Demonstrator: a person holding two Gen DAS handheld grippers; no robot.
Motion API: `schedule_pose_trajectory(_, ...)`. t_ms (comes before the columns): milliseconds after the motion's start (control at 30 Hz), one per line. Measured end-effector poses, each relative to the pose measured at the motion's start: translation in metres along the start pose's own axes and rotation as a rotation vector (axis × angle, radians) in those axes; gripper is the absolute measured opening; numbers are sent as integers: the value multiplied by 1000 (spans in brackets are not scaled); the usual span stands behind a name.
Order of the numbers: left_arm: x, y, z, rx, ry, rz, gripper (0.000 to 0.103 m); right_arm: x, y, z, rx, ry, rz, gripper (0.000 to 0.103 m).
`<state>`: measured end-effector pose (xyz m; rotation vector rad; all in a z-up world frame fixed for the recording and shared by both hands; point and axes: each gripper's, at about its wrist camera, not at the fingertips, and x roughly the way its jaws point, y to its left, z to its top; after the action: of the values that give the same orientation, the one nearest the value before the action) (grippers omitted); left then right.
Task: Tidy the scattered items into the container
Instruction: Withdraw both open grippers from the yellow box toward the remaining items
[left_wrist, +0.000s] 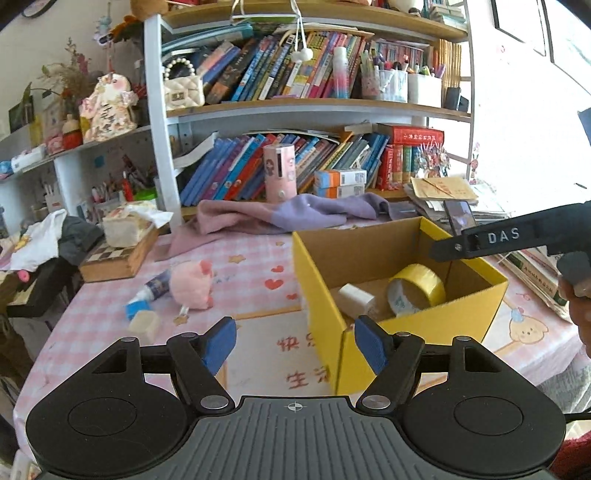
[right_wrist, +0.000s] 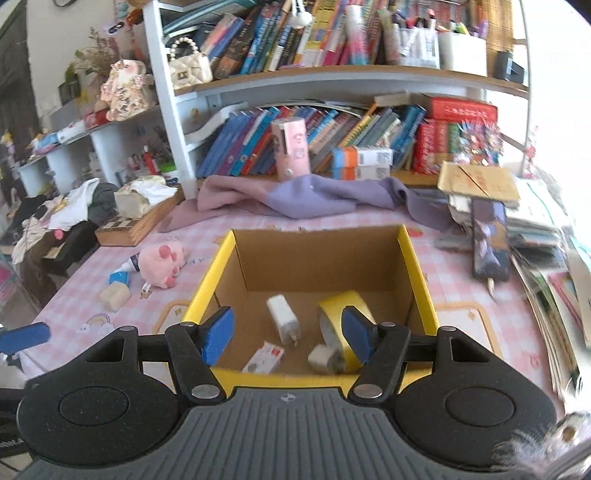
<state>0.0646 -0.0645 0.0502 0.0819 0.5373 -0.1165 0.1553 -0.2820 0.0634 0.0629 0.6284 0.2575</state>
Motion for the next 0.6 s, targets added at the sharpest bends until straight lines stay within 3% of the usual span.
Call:
schedule_pose_trajectory(400, -33, 44, -29, -6, -14, -34, 80, -54, 47, -53, 4, -68, -166, 63)
schedule_pose_trajectory(600, -44, 60, -49, -1, 12, -44, 81, -69, 67, -89, 42, -56, -230, 63)
